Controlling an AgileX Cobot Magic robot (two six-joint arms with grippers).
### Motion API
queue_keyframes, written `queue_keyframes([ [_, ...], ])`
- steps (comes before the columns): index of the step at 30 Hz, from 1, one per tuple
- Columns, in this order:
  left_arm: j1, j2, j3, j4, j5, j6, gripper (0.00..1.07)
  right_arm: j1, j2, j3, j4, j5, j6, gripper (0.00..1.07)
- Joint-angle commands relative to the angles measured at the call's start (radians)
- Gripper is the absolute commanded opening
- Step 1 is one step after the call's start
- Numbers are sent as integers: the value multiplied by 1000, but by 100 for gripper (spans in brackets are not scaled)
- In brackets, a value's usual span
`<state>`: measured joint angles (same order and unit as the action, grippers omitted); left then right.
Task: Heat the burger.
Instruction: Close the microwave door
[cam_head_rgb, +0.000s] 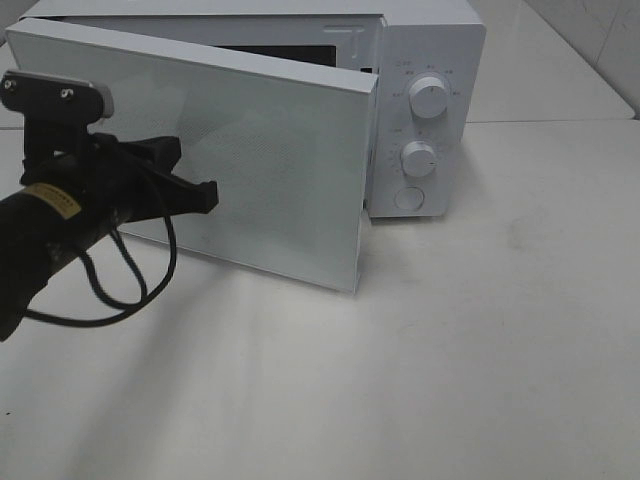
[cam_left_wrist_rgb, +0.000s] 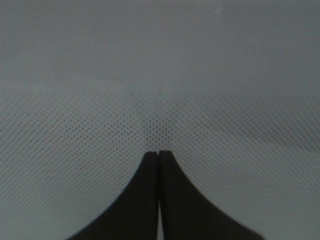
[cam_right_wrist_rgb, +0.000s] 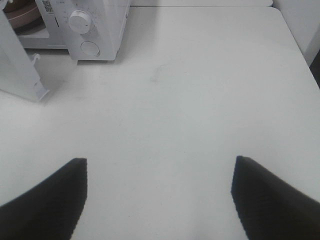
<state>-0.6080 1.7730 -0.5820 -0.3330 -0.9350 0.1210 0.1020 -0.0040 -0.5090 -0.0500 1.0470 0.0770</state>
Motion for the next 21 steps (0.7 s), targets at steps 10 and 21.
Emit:
queue_keyframes([
  [10, -11, 99, -253, -86, 143, 41, 0, -8, -27, 1, 2, -10, 8, 76],
  [21, -13, 185, -380, -155, 158, 83, 0, -8, -27, 1, 2, -10, 8, 76],
])
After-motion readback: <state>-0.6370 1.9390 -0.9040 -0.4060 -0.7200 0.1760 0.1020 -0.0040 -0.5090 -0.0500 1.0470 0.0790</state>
